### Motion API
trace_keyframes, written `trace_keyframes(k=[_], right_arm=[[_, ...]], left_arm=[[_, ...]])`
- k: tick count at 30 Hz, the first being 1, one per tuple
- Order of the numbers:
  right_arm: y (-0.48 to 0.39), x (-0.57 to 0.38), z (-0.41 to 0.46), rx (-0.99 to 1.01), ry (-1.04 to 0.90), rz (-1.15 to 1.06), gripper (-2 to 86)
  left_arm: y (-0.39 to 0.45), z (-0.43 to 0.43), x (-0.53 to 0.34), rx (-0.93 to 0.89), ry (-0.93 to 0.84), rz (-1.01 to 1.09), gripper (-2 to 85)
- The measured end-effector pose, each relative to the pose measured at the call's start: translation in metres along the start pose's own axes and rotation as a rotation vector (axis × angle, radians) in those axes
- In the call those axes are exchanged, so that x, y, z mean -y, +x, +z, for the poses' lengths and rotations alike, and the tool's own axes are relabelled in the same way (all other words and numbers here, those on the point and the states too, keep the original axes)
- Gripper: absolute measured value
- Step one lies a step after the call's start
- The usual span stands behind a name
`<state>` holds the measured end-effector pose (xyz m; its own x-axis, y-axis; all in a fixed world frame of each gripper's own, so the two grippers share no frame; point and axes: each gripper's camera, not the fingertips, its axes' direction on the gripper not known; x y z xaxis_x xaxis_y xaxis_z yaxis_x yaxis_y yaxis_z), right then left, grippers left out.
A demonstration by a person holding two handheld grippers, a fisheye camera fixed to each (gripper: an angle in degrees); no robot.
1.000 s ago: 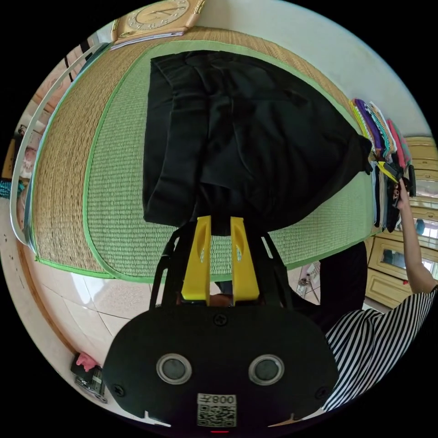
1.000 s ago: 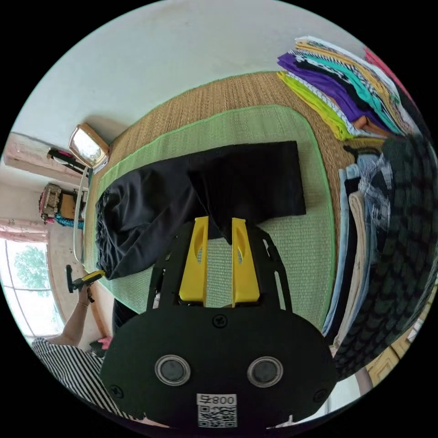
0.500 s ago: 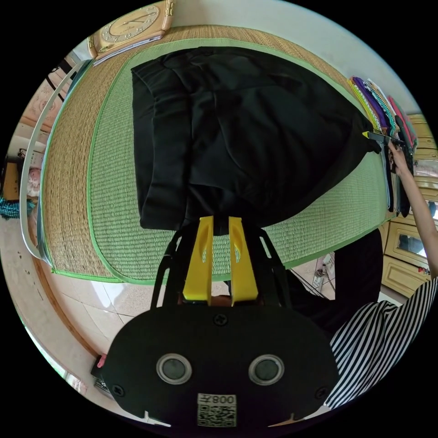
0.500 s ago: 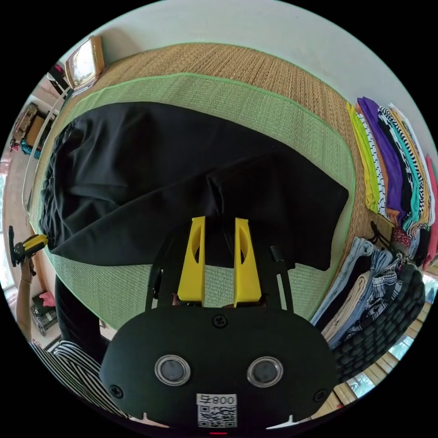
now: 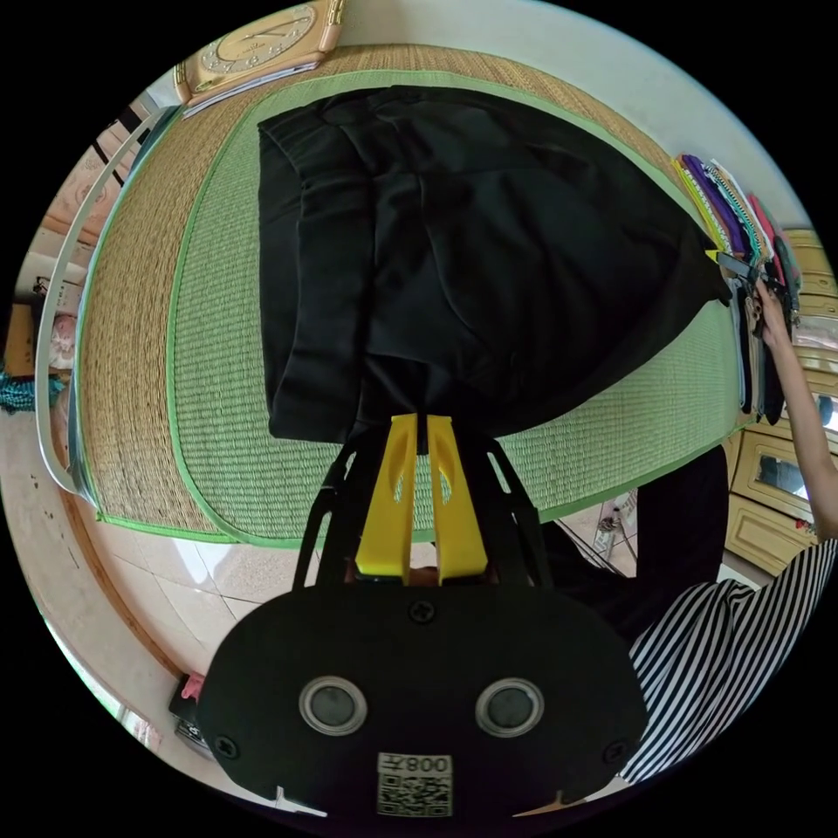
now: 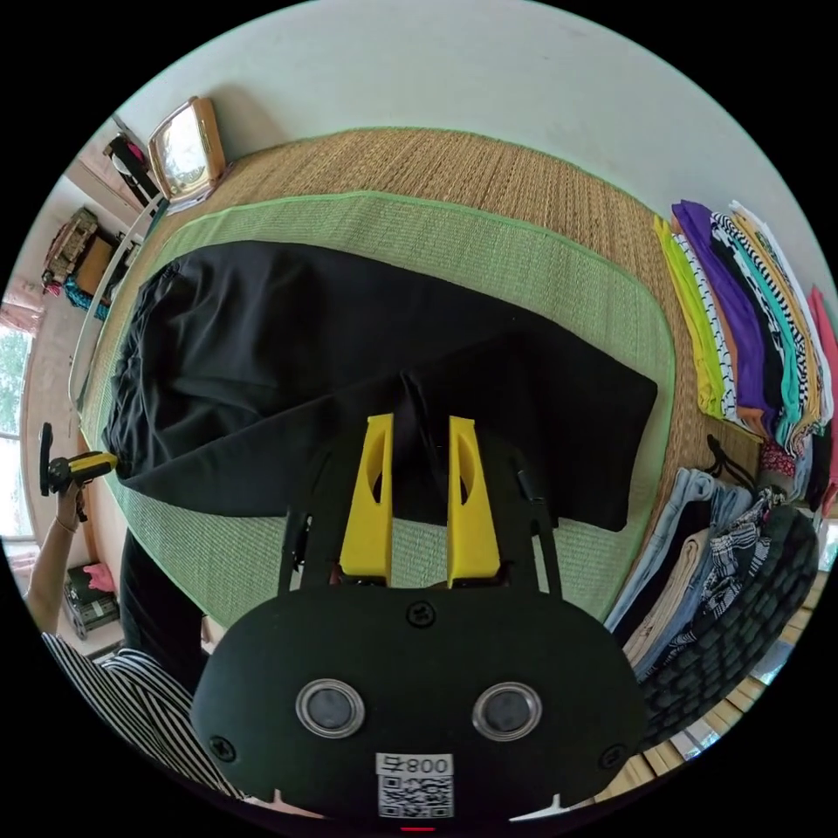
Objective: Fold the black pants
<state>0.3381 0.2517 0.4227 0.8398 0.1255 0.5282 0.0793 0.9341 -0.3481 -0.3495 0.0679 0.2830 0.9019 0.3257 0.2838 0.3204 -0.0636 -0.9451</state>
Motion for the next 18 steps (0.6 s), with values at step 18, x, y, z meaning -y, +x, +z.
trace_keyframes(k=[18], right_arm=[[0.092, -0.146, -0.179, 0.220, 0.241, -0.224, 1.1]], left_arm=[[-0.037, 0.005, 0.035, 0.069, 0.063, -0.178, 0.1]])
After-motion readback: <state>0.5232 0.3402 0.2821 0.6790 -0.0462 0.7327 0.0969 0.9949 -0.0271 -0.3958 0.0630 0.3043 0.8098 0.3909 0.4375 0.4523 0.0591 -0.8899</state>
